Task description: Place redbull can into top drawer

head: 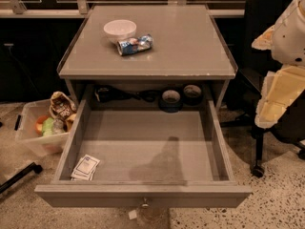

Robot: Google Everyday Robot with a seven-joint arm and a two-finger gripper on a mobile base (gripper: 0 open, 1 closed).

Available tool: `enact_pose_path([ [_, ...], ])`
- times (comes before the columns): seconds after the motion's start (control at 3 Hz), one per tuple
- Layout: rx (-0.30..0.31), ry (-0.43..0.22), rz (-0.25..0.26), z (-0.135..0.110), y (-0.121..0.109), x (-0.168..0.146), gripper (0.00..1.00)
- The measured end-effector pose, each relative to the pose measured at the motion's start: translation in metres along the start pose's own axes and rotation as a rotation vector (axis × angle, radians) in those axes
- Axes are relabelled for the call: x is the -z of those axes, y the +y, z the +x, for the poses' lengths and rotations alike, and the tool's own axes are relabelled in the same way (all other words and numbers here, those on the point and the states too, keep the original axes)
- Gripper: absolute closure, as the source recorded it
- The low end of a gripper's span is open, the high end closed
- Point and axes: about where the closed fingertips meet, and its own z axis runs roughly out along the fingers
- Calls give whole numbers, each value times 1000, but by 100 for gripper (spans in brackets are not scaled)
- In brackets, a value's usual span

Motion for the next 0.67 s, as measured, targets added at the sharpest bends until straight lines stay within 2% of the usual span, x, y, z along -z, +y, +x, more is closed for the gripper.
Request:
enact_pose_path([
  [0.33,0,0,0,0,0,0,0],
  [0.67,-23,-37,7,-8,-4,-3,0],
])
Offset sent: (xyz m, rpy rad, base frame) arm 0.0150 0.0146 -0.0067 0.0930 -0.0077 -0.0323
